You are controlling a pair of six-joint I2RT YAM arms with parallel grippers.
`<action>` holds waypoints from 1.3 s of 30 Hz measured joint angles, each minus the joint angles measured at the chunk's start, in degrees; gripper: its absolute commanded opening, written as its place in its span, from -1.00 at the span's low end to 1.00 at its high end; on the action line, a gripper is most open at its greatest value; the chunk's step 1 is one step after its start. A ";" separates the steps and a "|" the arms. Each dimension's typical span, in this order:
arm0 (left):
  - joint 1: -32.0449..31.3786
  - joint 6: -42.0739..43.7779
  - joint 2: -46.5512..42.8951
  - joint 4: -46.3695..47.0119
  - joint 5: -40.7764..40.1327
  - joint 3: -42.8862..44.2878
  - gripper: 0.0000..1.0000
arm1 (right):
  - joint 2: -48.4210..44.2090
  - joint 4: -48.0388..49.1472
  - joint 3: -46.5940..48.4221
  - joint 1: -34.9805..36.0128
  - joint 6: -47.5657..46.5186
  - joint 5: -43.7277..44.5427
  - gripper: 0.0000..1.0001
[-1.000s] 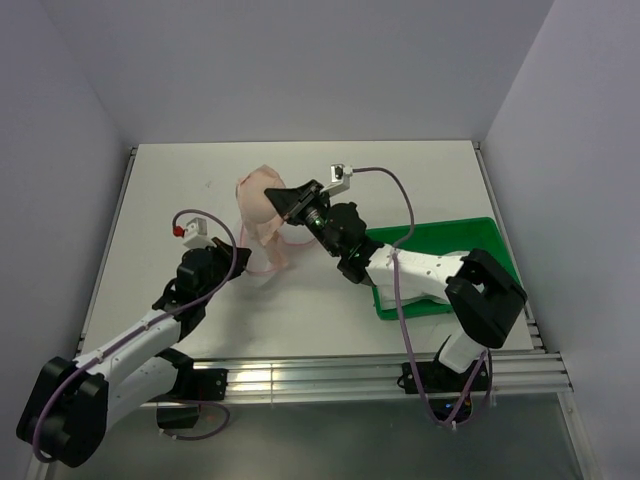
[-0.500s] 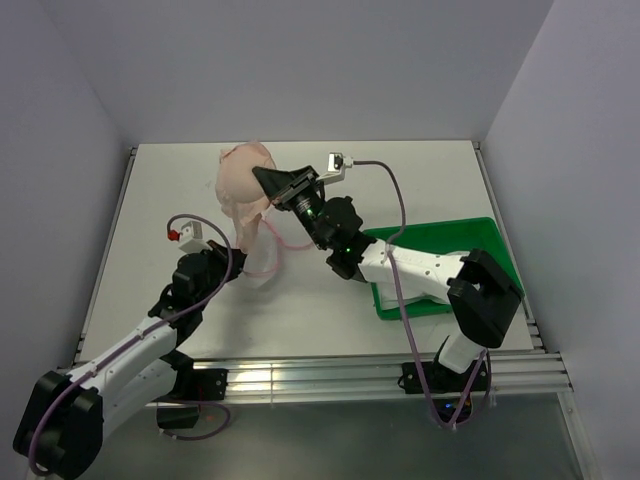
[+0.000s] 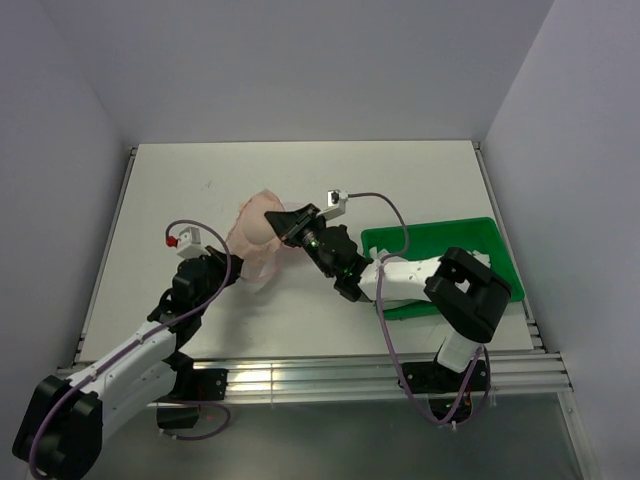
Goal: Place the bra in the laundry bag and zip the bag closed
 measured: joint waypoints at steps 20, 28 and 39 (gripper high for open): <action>0.00 2.71 -3.89 -6.05 -1.86 2.73 -1.00 | 1.99 -3.63 -1.33 -2.10 -7.56 -9.57 -1.00; 0.00 4.83 -2.80 -6.12 -1.46 6.16 -1.00 | 9.77 -11.82 8.33 -1.99 -10.40 -22.16 -1.00; 0.20 5.27 -3.34 -3.06 0.96 5.16 -1.00 | 12.13 -16.87 11.15 -2.10 -10.71 -31.06 -1.00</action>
